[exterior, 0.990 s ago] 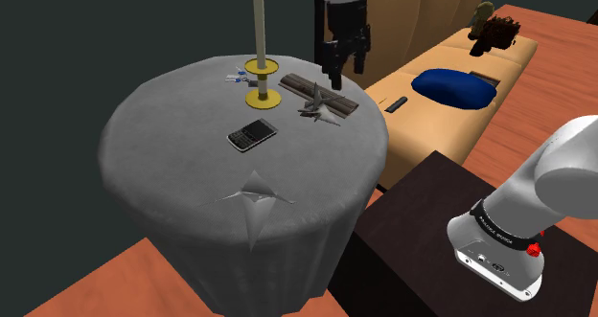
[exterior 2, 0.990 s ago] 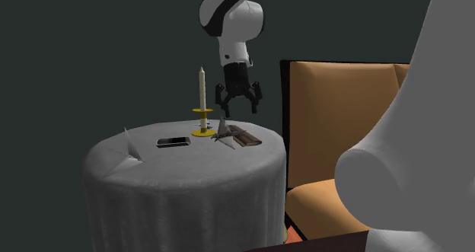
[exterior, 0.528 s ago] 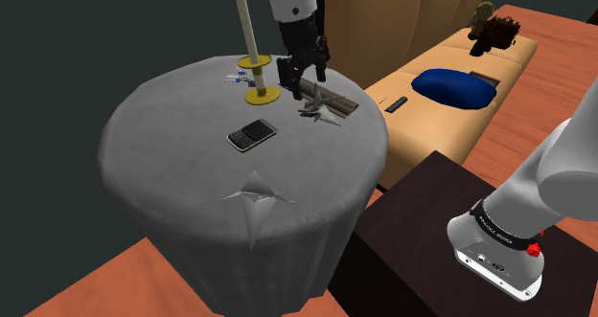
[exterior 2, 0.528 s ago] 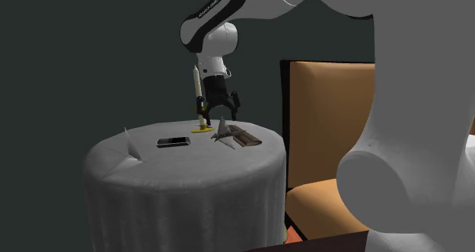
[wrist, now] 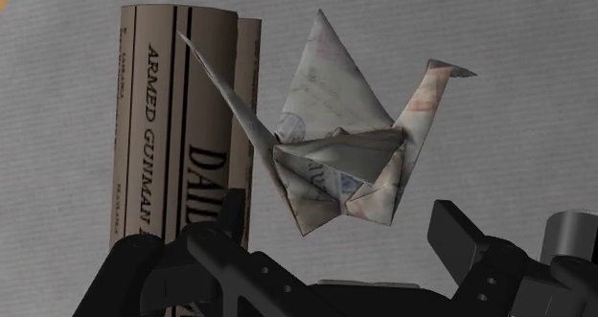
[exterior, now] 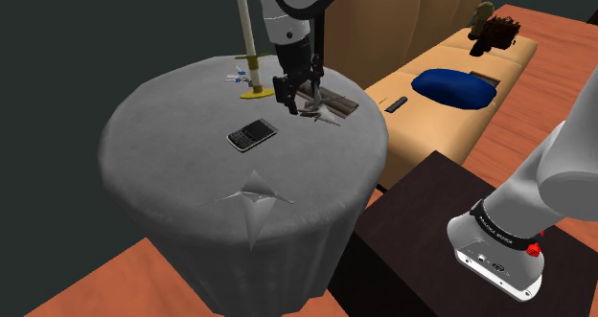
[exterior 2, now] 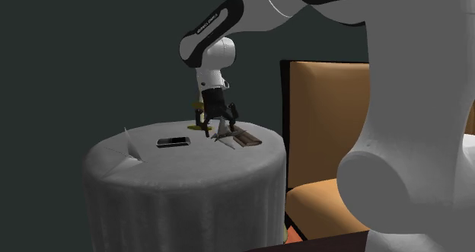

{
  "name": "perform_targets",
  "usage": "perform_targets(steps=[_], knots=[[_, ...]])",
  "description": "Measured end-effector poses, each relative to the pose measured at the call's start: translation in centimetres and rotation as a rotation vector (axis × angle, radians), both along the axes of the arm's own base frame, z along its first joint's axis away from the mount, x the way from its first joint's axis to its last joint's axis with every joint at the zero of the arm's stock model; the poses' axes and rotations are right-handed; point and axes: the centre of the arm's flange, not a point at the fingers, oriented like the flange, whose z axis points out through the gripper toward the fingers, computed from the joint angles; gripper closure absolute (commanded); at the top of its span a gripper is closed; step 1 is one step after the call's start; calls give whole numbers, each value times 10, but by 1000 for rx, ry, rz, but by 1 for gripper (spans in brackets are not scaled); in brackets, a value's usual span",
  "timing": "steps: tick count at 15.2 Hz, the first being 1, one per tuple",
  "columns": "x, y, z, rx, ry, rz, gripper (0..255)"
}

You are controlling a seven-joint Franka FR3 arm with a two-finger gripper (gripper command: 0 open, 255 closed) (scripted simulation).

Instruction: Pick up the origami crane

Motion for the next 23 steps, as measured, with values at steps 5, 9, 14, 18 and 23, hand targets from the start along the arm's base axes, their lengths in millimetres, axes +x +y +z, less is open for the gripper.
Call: perform_targets(steps=[5,9,14,18,23], knots=[[0,-1,-4,0,1,1,255],[0,-1,-4,0,0,1,255],[1,0,7,0,0,0,255],[1,0,27,0,0,0,255],[1,-1,53,0,0,1,255]])
